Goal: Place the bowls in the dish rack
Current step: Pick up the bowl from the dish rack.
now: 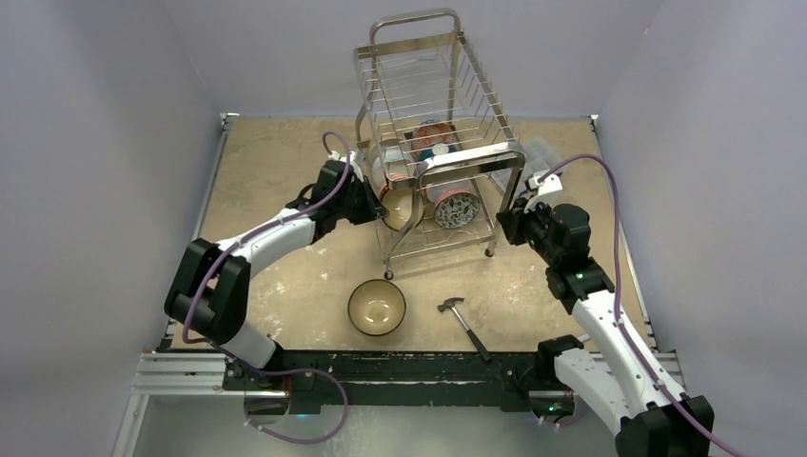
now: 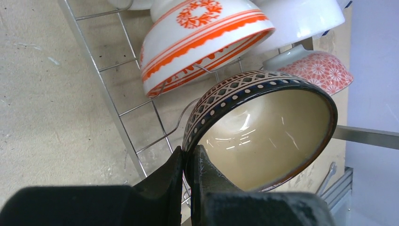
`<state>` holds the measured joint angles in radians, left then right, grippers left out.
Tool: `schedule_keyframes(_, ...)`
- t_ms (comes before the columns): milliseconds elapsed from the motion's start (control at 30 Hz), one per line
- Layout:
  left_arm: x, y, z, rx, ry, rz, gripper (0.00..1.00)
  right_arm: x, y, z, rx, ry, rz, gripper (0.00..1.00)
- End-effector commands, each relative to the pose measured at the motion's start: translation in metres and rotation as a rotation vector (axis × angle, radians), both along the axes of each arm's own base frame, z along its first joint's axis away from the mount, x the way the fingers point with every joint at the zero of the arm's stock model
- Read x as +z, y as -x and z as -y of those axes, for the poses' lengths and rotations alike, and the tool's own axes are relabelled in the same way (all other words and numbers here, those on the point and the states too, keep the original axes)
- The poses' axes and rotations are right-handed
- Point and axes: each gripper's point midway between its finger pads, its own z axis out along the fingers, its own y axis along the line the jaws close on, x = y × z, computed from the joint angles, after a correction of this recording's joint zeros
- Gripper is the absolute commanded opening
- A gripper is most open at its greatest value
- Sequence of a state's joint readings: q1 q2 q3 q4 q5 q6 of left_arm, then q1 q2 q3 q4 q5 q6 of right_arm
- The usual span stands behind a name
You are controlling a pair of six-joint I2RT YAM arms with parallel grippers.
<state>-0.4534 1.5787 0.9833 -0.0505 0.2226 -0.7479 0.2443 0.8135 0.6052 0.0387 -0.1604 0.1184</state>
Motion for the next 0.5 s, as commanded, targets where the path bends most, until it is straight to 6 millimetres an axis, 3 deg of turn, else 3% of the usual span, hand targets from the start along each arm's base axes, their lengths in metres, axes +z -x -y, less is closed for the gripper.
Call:
schedule_keyframes(0, 0.050, -0.010, 0.009, -0.001, -0.011, 0.199, 0.00, 0.032, 0.011, -0.035, 0.148, -0.142, 0.016, 0.03)
schedule_keyframes(267, 0.064, -0.016, 0.008, 0.059, -0.196, 0.426, 0.00, 0.032, 0.012, -0.034, 0.144, -0.140, 0.016, 0.03)
schedule_keyframes(467, 0.073, -0.026, -0.012, 0.192, -0.282, 0.514, 0.00, 0.032, 0.012, -0.034, 0.146, -0.141, 0.015, 0.03)
